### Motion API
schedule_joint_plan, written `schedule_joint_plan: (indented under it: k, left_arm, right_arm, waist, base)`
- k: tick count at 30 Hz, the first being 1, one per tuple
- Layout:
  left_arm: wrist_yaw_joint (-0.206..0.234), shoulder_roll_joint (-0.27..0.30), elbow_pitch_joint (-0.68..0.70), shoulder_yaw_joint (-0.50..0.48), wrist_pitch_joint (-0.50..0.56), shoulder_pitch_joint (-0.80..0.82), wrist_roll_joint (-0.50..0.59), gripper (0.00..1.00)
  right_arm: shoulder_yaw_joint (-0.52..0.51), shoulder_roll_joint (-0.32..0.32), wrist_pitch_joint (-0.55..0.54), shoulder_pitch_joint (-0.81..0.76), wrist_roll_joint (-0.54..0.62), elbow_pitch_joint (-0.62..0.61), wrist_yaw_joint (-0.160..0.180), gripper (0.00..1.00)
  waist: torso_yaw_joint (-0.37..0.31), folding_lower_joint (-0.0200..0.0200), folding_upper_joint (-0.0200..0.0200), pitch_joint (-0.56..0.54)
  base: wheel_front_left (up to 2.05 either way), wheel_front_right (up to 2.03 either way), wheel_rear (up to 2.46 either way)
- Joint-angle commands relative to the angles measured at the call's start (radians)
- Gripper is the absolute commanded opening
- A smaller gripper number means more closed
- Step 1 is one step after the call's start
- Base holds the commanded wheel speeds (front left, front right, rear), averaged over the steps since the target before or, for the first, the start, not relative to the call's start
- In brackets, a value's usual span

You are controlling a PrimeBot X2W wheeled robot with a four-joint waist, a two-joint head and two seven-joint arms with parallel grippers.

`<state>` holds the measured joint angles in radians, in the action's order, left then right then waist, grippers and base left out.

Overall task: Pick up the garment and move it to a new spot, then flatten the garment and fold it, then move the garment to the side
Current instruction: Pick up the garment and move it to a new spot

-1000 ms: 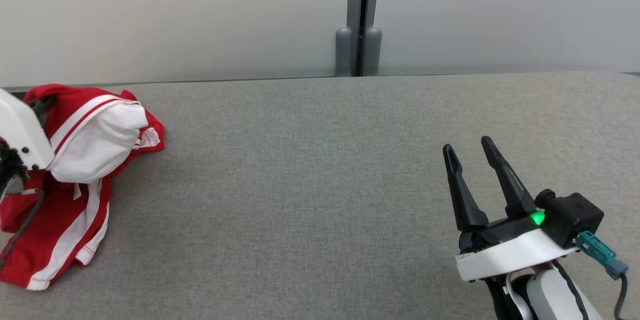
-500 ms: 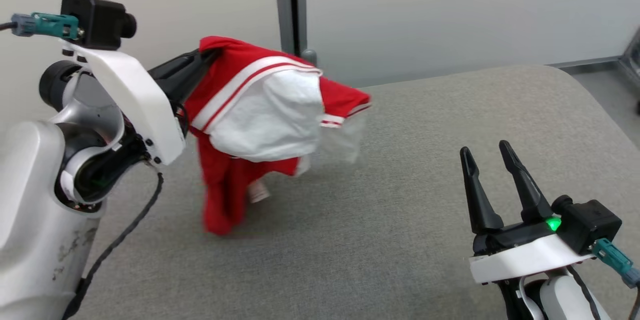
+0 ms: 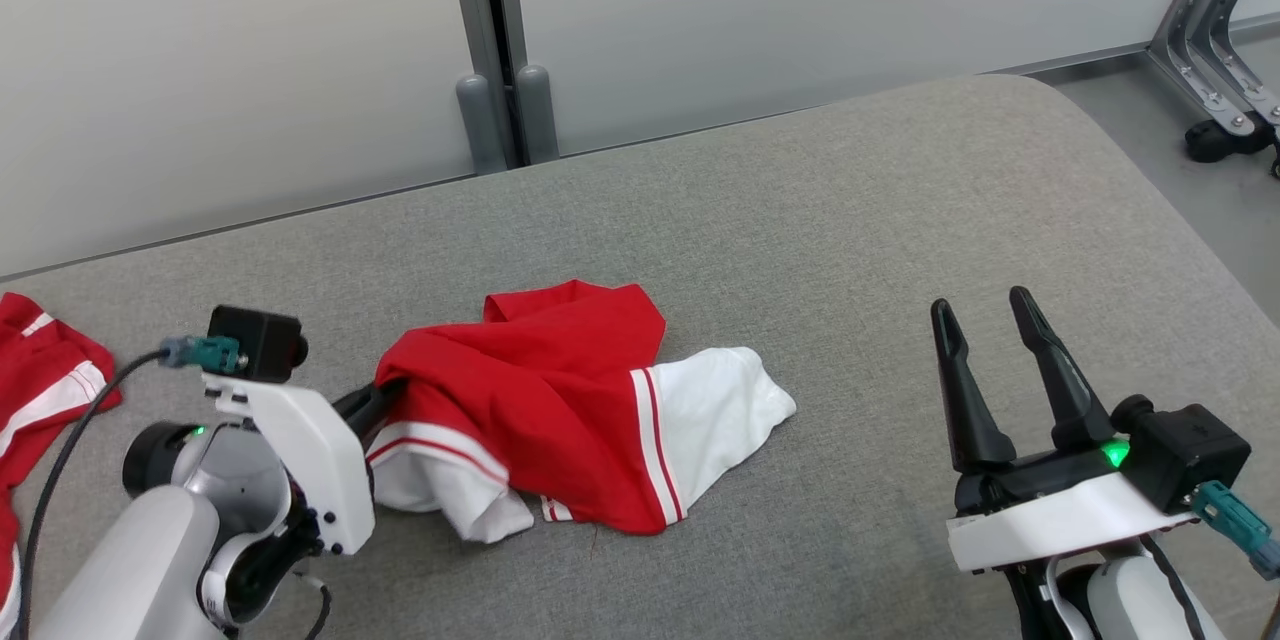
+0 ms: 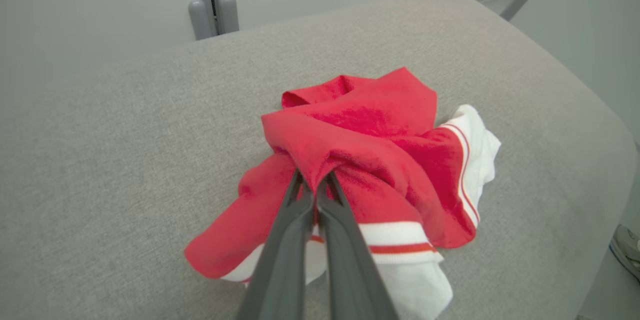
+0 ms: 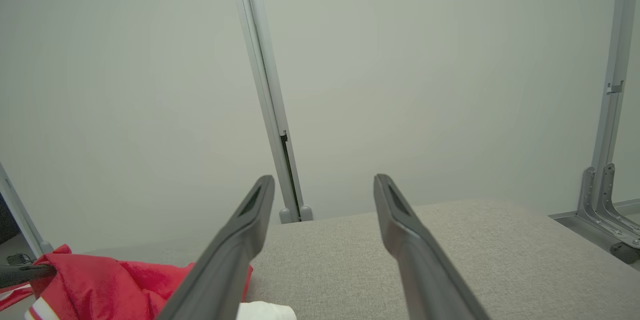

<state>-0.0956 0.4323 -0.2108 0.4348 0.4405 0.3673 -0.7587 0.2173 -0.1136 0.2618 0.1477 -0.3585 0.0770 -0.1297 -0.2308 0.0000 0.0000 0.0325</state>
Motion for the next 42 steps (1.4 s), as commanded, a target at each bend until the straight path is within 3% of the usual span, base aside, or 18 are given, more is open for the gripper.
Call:
schedule_joint_plan:
  k: [1, 2, 3, 9, 14, 23, 33, 42]
  left_arm:
    - [-0.001, -0.007, -0.062, -0.011, -0.045, -0.022, -0.002, 0.0]
    - [-0.007, -0.006, -0.1, -0.011, -0.072, -0.029, 0.003, 0.28]
    - [-0.009, -0.014, -0.138, -0.012, -0.097, -0.034, 0.0, 1.0]
    - [-0.026, -0.047, -0.236, -0.004, -0.237, -0.041, -0.006, 1.0]
    - [-0.024, -0.038, -0.21, -0.022, -0.419, -0.04, 0.03, 1.0]
    - [0.149, -0.016, -0.016, -0.152, -0.643, -0.183, 0.066, 1.0]
    - [0.23, -0.099, 0.062, -0.213, -0.706, -0.411, 0.15, 1.0]
    - [0.213, -0.204, 0.089, -0.268, -0.707, -0.459, 0.284, 1.0]
  right_arm:
    - [0.004, -0.006, 0.005, -0.008, 0.006, 0.006, -0.002, 1.0]
    - [0.008, -0.008, 0.005, -0.007, 0.006, 0.01, -0.002, 1.0]
    - [0.013, -0.009, 0.005, -0.005, 0.005, 0.014, -0.002, 1.0]
    - [0.031, -0.016, 0.005, -0.012, 0.001, 0.032, -0.002, 1.0]
    - [0.022, -0.025, 0.005, -0.028, -0.007, 0.043, -0.002, 1.0]
    - [-0.029, -0.019, 0.005, -0.072, 0.006, 0.02, -0.002, 1.0]
    - [-0.069, -0.007, 0.005, -0.137, 0.043, 0.045, -0.002, 1.0]
    - [-0.053, -0.01, 0.005, -0.122, 0.042, 0.051, -0.002, 1.0]
  waist:
    - [0.005, 0.0, 0.0, 0.002]
    - [0.008, 0.0, 0.0, 0.001]
    - [0.012, 0.0, 0.0, -0.001]
    - [0.045, 0.0, 0.0, -0.016]
    - [0.098, 0.0, 0.0, -0.044]
    - [0.149, 0.0, 0.0, -0.066]
    - [0.174, 0.0, 0.0, -0.067]
    - [0.185, 0.0, 0.0, -0.069]
  base:
    - [0.0, 0.0, 0.0]
    - [0.0, 0.0, 0.0]
    - [0.0, 0.0, 0.0]
    - [0.0, 0.0, 0.0]
    - [0.0, 0.0, 0.0]
    - [0.0, 0.0, 0.0]
    - [0.0, 0.0, 0.0]
    - [0.0, 0.0, 0.0]
